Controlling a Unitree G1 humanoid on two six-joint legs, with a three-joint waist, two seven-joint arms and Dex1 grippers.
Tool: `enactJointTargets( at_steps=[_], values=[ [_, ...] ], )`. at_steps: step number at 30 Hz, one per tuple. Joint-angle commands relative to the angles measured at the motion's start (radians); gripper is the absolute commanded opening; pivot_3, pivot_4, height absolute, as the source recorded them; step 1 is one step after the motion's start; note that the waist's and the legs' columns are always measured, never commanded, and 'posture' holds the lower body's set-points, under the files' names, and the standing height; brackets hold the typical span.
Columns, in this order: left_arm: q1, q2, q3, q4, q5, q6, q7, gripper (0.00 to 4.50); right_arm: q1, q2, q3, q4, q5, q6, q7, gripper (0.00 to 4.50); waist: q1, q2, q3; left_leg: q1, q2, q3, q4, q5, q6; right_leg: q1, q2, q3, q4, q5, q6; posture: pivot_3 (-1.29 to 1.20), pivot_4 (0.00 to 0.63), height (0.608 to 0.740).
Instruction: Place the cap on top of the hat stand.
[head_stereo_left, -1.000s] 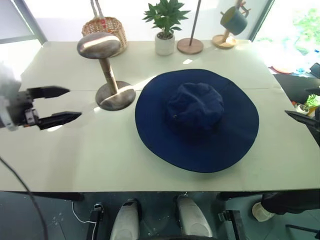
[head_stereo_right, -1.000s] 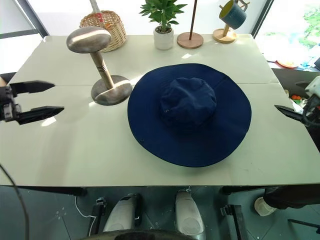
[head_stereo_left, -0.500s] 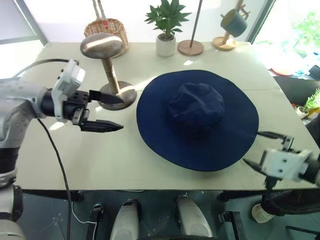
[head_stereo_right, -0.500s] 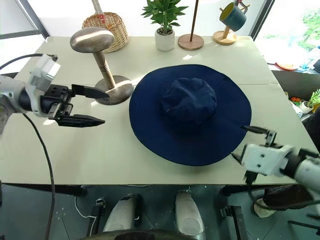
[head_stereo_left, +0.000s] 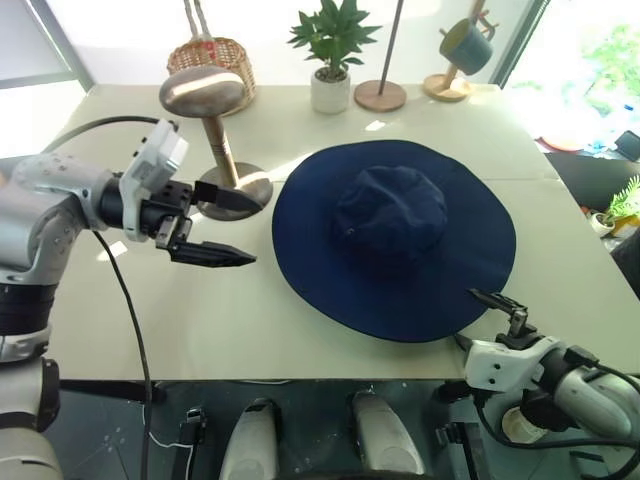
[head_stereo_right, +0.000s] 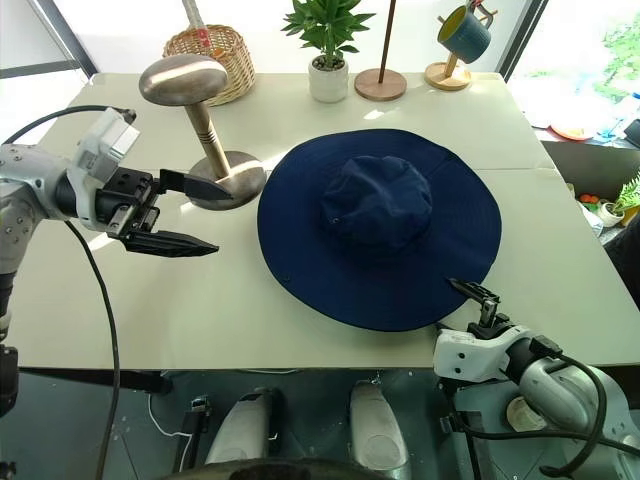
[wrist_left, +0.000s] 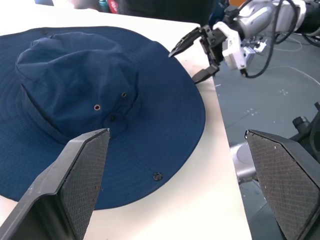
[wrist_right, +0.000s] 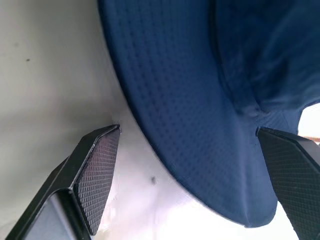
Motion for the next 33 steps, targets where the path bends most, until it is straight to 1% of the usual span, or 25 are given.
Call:
enactJointTargets(
  at_steps=[1,2,8,13,16,23,25,29,33],
  values=[
    [-0.026,0.002,0.018,-0.02,0.0,0.0,0.001,4.5,-0.079,-0.008,0.062,0.087,-0.038,-0.027,-0.049,4.42,-0.003,-0.003,-0.002,0.0,0.0,0.0,0.0,0.0,0.0,0.0,0.0,0.0,0.0,0.0,0.0,0.0,0.15,0.74],
    [-0.026,0.002,0.02,-0.02,0.001,-0.001,0.004,4.5,-0.111,-0.006,0.084,0.113,-0.042,-0.031,-0.058,4.42,-0.005,-0.005,-0.003,0.001,0.0,0.0,0.0,0.0,0.0,0.001,0.0,0.0,0.0,0.0,0.0,0.0,0.15,0.74],
    [-0.017,0.001,0.033,-0.03,-0.002,0.002,0.02,4.5,-0.287,-0.002,0.2,0.263,-0.072,-0.059,-0.112,4.42,-0.005,-0.009,-0.005,0.001,0.0,0.0,0.0,0.0,0.0,0.001,0.0,0.0,0.001,0.001,-0.001,0.0,0.15,0.74],
    [-0.02,-0.003,0.043,-0.031,-0.003,0.003,0.041,4.5,-0.375,-0.013,0.272,0.37,-0.084,-0.104,-0.146,4.42,-0.005,-0.013,-0.007,0.003,0.001,0.0,0.0,0.0,0.0,0.001,0.001,0.0,0.003,0.001,-0.001,0.0,0.15,0.74],
    [-0.021,-0.003,0.049,-0.034,-0.008,0.009,0.052,4.5,-0.392,-0.018,0.291,0.382,-0.053,-0.121,-0.139,3.62,-0.005,-0.014,-0.008,0.003,0.0,0.0,0.0,0.0,0.0,0.001,0.001,0.0,0.004,0.001,-0.001,0.0,0.15,0.74],
    [-0.009,0.0,0.066,-0.047,-0.017,0.022,0.07,4.5,-0.374,-0.031,0.288,0.363,0.005,-0.104,-0.112,0.1,-0.004,-0.014,-0.008,0.003,0.0,0.0,0.0,0.0,0.0,0.001,0.001,0.0,0.005,0.0,-0.001,0.0,0.15,0.74],
    [0.001,0.001,0.078,-0.054,-0.022,0.029,0.082,4.5,-0.361,-0.023,0.268,0.33,0.073,-0.07,-0.076,0.04,-0.002,-0.014,-0.008,0.003,0.0,0.0,0.0,0.0,0.0,0.001,0.001,0.0,0.005,0.0,-0.001,0.0,0.15,0.74],
    [0.015,-0.001,0.114,-0.066,-0.045,0.051,0.118,4.5,-0.359,-0.037,0.242,0.285,0.152,-0.037,-0.031,0.04,0.0,-0.014,-0.008,0.002,0.0,-0.001,0.0,0.0,0.0,0.001,0.001,0.0,0.005,-0.001,0.001,0.0,0.15,0.74],
    [0.044,-0.002,0.164,-0.093,-0.069,0.072,0.172,4.5,-0.387,-0.034,0.192,0.235,0.319,0.068,0.054,0.04,-0.001,-0.013,-0.007,0.002,0.0,-0.001,0.0,0.0,0.0,0.001,0.001,0.0,0.005,-0.001,0.001,0.0,0.15,0.74]
  ],
)
